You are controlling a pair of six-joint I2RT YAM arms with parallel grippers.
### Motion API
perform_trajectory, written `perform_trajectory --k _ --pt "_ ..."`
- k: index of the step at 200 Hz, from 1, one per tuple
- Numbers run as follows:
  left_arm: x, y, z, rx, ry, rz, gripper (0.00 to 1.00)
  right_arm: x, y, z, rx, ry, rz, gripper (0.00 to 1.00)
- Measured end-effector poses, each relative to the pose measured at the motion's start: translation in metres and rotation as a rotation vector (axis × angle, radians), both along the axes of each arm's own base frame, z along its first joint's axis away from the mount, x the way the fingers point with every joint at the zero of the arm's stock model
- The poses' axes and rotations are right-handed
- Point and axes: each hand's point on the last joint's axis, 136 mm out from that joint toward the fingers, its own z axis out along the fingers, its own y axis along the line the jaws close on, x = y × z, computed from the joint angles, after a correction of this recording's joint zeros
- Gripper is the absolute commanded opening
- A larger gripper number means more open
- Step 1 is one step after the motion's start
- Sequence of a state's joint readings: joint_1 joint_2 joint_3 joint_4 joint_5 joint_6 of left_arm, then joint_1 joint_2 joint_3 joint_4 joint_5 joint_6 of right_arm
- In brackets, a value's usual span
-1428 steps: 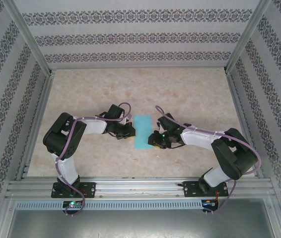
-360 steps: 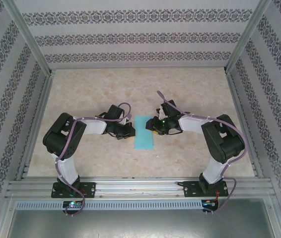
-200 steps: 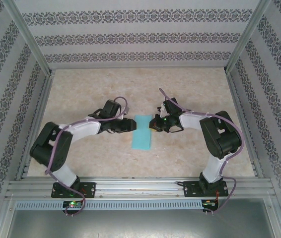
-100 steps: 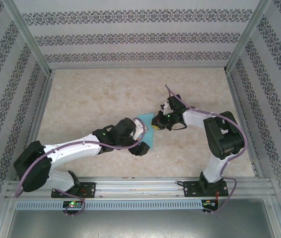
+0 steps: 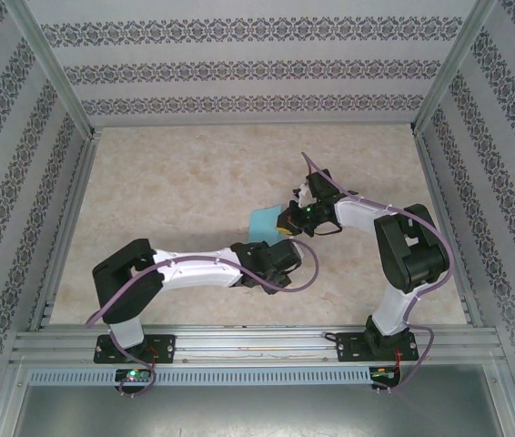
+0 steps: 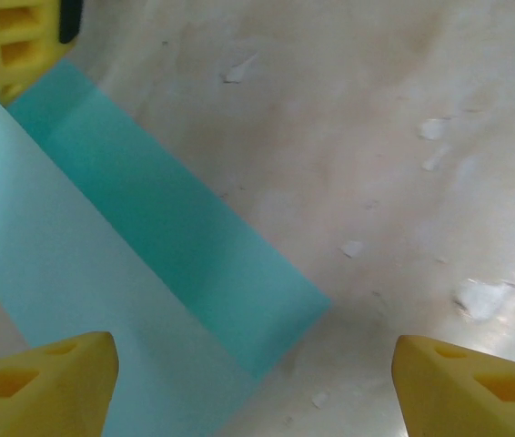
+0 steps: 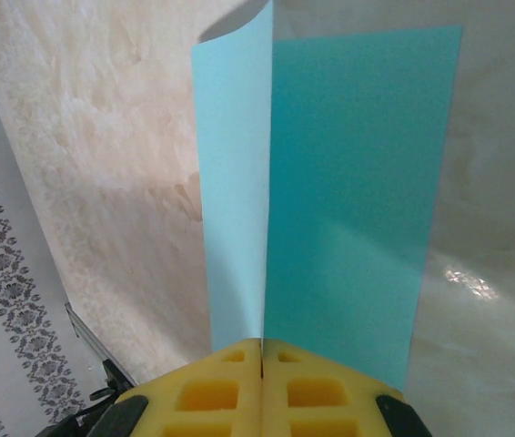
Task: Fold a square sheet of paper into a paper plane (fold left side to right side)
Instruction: Fold the triangle a second time at the center of the table.
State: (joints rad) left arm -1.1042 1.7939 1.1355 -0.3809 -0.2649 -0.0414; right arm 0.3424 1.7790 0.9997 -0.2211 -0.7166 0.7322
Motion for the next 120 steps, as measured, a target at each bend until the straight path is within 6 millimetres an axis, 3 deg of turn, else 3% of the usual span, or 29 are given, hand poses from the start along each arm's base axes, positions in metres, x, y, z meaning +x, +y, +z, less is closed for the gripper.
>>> perform_trajectory --k 36,78,120 --pt "0.011 0.009 -0.004 0.088 -0.067 0.020 0.57 0.000 0.000 0.000 -0.001 -0.002 0.002 0.03" --pt "0.011 0.011 -0.003 0.105 -0.077 0.008 0.29 0.000 -0.001 0.001 -0.010 0.003 0.008 0.08" --pt "0.010 0.009 0.000 0.089 -0.070 0.005 0.07 0.006 -0.001 0.006 -0.026 -0.022 0.014 0.22"
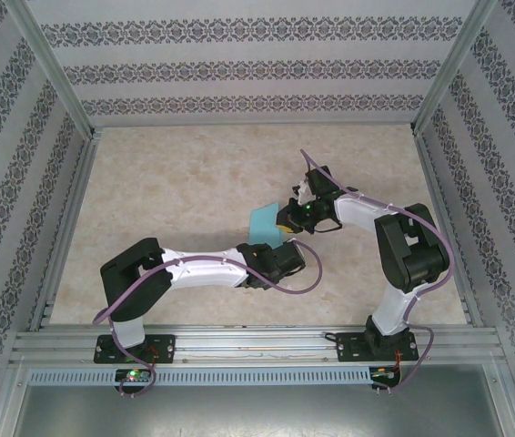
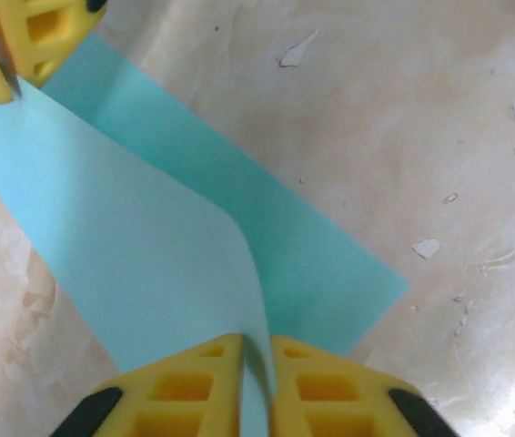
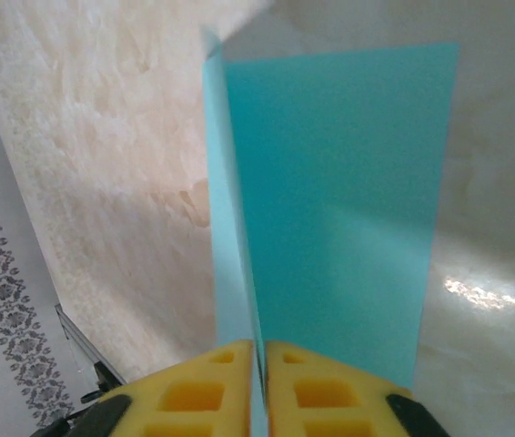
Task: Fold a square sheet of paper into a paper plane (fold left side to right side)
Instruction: Fold the triangle a second time at the center of the table.
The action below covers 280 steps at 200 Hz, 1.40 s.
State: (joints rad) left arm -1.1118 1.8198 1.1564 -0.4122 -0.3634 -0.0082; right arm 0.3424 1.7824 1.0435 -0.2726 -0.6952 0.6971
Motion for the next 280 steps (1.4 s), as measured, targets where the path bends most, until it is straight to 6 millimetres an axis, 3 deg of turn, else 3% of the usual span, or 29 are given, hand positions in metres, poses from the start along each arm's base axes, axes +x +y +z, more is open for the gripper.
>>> perform_trajectory --k 42,77,98,134,153,176,220,280 --pt "-0.007 -0.006 0.003 -0.052 0.044 -0.001 0.00 0.008 -0.011 0.015 -0.028 -0.072 -0.021 0.39" --pt "-0.011 -0.008 0.004 -0.150 0.165 0.041 0.00 0.006 -0.048 0.055 -0.063 -0.223 -0.092 0.38" --pt "-0.006 -0.002 0.005 -0.244 0.269 0.111 0.00 -0.007 -0.064 0.062 -0.091 -0.277 -0.114 0.31" --pt "-0.004 0.009 -0.003 -0.386 0.445 0.225 0.00 -0.052 -0.066 0.032 -0.115 -0.222 -0.082 0.14" --pt "-0.008 0.010 -0.010 -0.466 0.534 0.272 0.00 -0.075 -0.056 0.016 -0.123 -0.185 -0.034 0.04" --pt "-0.010 0.011 -0.017 -0.565 0.626 0.328 0.01 -0.096 -0.041 0.006 -0.118 -0.175 0.009 0.00" --pt "-0.008 0.010 -0.017 -0.712 0.716 0.404 0.02 -0.120 -0.022 -0.014 -0.113 -0.162 0.021 0.00" --pt "-0.007 0.001 -0.010 -0.795 0.753 0.414 0.03 -0.126 -0.002 -0.035 -0.129 -0.130 0.034 0.00"
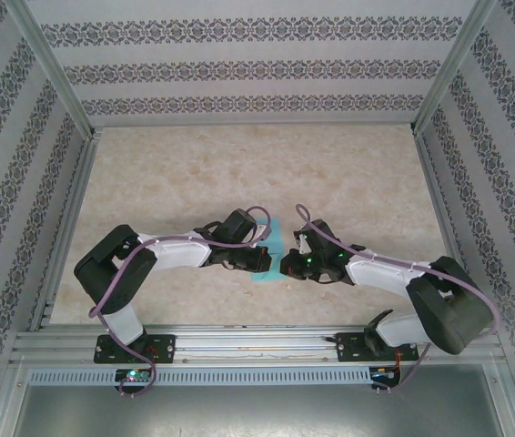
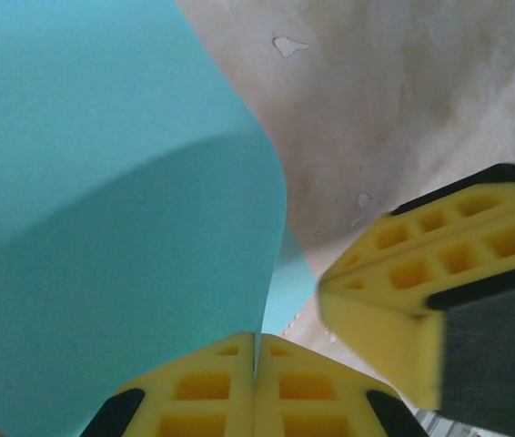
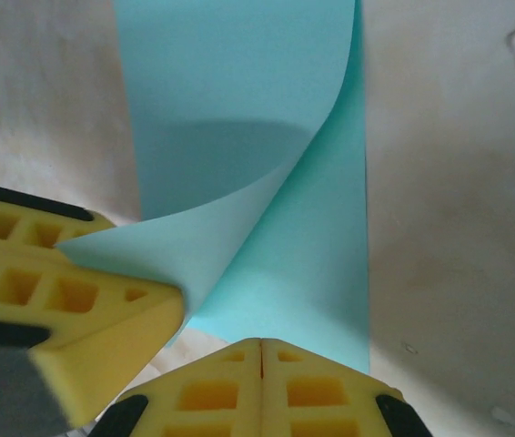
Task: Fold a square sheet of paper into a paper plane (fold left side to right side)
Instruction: Fold the triangle a second time at the center of the table.
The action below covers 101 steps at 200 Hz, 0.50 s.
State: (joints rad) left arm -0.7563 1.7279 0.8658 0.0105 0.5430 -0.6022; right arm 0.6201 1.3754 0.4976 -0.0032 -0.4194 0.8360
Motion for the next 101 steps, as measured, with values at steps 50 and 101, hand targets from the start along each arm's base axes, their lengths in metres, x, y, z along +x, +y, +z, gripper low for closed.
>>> perform_trajectory --k 50,101 --pt "0.004 0.007 -0.003 -0.009 0.024 0.032 0.04 0.000 -0.001 -0.018 -0.051 0.033 -0.009 0.00" --pt "0.008 0.015 -0.005 -0.028 0.055 0.056 0.07 0.003 0.000 -0.018 -0.062 0.035 -0.011 0.00"
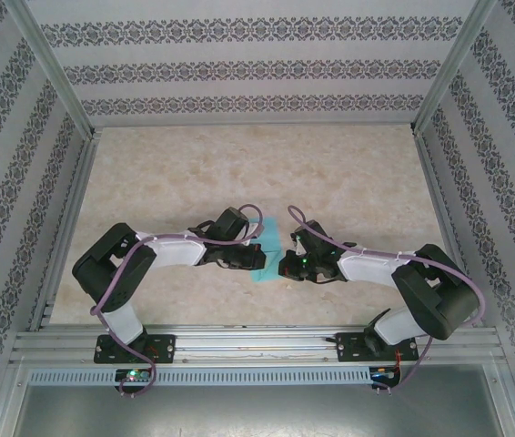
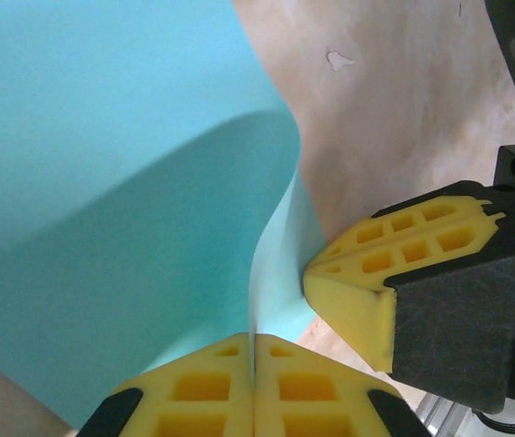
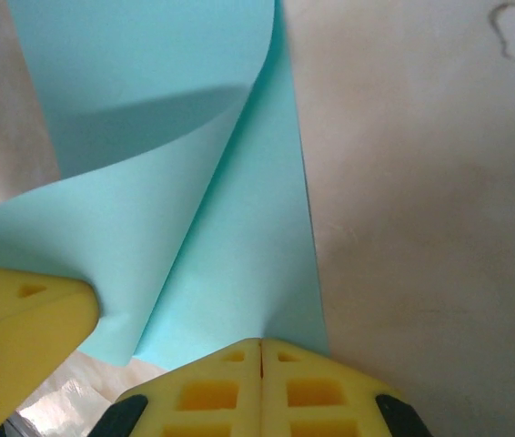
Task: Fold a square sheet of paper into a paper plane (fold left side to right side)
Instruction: Fold the triangle a second time at the center of the table.
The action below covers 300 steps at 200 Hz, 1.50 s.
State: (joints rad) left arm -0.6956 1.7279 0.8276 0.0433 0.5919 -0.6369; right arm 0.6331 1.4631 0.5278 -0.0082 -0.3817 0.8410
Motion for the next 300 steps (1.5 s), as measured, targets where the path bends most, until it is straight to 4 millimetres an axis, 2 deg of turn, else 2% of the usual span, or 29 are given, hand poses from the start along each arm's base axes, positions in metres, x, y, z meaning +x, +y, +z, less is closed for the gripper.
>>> perform_trajectory --k 111,300 --pt "0.009 0.010 0.001 -0.012 0.003 0.007 0.10 0.001 0.001 -0.001 -0.007 0.004 0.007 0.00" --pt "0.019 0.027 -0.014 0.037 -0.002 0.026 0.09 0.003 0.006 -0.001 0.000 0.020 0.018 0.00"
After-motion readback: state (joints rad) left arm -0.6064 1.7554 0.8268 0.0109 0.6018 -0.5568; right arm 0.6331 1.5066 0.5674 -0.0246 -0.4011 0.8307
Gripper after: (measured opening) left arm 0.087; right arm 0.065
